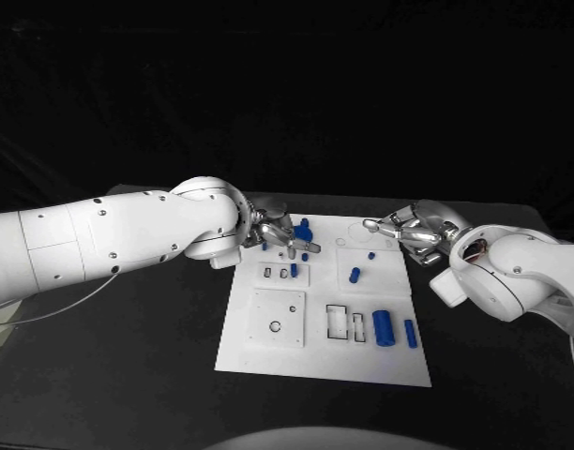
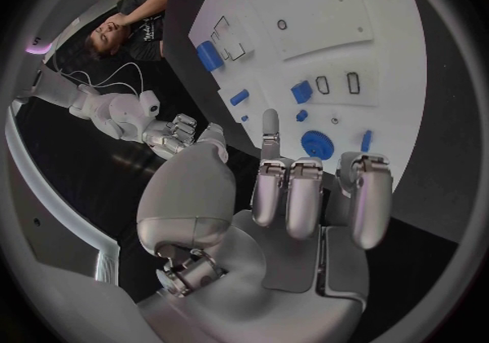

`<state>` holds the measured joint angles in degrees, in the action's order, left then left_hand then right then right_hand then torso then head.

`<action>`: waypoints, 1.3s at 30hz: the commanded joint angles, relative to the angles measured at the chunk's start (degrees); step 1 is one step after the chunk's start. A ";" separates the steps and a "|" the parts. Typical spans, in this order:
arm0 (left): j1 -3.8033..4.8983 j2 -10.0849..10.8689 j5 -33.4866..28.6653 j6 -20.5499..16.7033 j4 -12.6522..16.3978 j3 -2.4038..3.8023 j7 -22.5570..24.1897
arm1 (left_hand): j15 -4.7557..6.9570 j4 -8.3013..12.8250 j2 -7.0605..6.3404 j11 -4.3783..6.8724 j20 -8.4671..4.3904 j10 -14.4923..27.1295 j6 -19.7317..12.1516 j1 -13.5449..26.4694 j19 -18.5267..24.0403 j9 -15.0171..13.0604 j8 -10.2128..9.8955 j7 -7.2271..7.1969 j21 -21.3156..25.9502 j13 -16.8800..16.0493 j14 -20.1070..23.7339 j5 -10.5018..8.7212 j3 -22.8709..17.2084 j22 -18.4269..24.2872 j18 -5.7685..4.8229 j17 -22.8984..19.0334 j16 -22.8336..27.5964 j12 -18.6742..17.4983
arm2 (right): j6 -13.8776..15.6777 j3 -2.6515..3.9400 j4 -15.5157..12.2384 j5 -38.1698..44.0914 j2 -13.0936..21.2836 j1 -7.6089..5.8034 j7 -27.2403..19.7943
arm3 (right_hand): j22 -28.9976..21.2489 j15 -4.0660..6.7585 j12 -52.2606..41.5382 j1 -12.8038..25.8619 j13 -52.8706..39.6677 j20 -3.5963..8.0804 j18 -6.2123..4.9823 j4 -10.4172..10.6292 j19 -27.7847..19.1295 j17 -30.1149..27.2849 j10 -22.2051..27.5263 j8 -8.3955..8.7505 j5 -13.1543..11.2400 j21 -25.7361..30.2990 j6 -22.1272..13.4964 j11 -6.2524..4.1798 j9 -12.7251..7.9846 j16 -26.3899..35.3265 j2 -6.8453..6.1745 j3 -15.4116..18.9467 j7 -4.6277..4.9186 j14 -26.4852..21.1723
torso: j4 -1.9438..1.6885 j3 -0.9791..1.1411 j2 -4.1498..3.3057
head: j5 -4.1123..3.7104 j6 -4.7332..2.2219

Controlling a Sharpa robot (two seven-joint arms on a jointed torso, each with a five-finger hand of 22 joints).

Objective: Assemble the parts on the task board

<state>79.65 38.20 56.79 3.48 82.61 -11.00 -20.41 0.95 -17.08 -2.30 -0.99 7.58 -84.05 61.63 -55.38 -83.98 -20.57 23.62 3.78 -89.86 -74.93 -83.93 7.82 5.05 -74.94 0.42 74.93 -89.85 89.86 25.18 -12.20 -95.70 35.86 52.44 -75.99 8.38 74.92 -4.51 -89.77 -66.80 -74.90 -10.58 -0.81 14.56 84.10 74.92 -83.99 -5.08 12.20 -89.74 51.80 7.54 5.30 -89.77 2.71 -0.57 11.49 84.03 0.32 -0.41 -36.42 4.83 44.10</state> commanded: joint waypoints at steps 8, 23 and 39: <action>0.03 -3.21 -1.35 7.07 -2.86 -0.04 -14.66 | 0.70 0.25 0.83 0.80 -0.89 -5.95 -0.03 0.10 -6.02 -2.75 0.38 -0.55 -0.14 -15.07 -6.07 1.70 -0.10 -15.06 -0.42 15.07 -0.15 0.14 | -1.76 -0.01 0.37 0.98 -0.28 0.40 1.02 | 15.08 -0.42 -0.23 0.31 -15.10 -0.43 0.81 0.40 5.90 15.08 -6.01 -0.21 0.37 -0.26 -0.21 0.50 0.07 -0.23 0.15 -0.01 0.40 5.97 | -0.10 0.05 -0.04 | -0.34 0.12; -0.44 -6.24 0.02 8.22 -5.74 -0.20 -20.69 | 0.84 0.32 1.49 0.93 -1.50 -5.95 -0.43 -1.76 -6.02 -4.86 -0.11 -0.65 -0.14 -15.07 -6.07 4.34 -0.28 -15.06 -0.42 15.07 -0.15 0.14 | -1.81 -0.01 0.61 1.03 -0.39 0.59 1.15 | 15.08 -0.43 -0.23 0.32 -15.10 -0.44 0.81 0.43 5.90 15.08 -6.01 -0.20 0.38 -0.26 -0.24 0.51 0.07 -0.23 0.17 0.02 0.42 5.97 | -0.09 -0.04 0.07 | -0.52 0.32; -1.55 -10.13 -0.38 6.25 -9.22 -0.33 -21.59 | 0.86 0.29 2.16 0.95 -1.68 -5.95 -0.65 -2.44 -6.02 -5.48 -0.35 -0.65 -0.14 -15.07 -6.07 4.48 -0.36 -15.06 -0.42 15.07 -0.15 0.14 | -1.80 -0.01 0.93 1.06 -0.71 0.87 1.35 | 15.08 -0.46 -0.23 0.34 -15.10 -0.47 0.81 0.52 5.90 15.08 -6.01 -0.18 0.43 -0.26 -0.32 0.54 0.07 -0.23 0.26 0.09 0.46 5.97 | -0.18 -0.03 0.00 | -0.80 0.49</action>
<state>78.13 28.47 56.73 10.09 73.60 -11.34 -39.60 1.45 -16.89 -0.14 -0.30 6.35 -83.94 61.40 -57.30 -83.97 -25.96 23.57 3.15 -89.86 -74.91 -84.05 12.09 4.87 -74.92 0.42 74.91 -89.85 89.86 24.17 -12.21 -94.79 36.31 51.78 -75.19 9.58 74.90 -4.50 -89.77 -66.81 -74.93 -10.57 -0.81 14.72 84.10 74.91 -83.99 -5.07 12.43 -89.74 51.62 7.54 5.28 -89.77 2.70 -0.40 11.66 84.03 0.18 -0.43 -36.40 4.14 44.48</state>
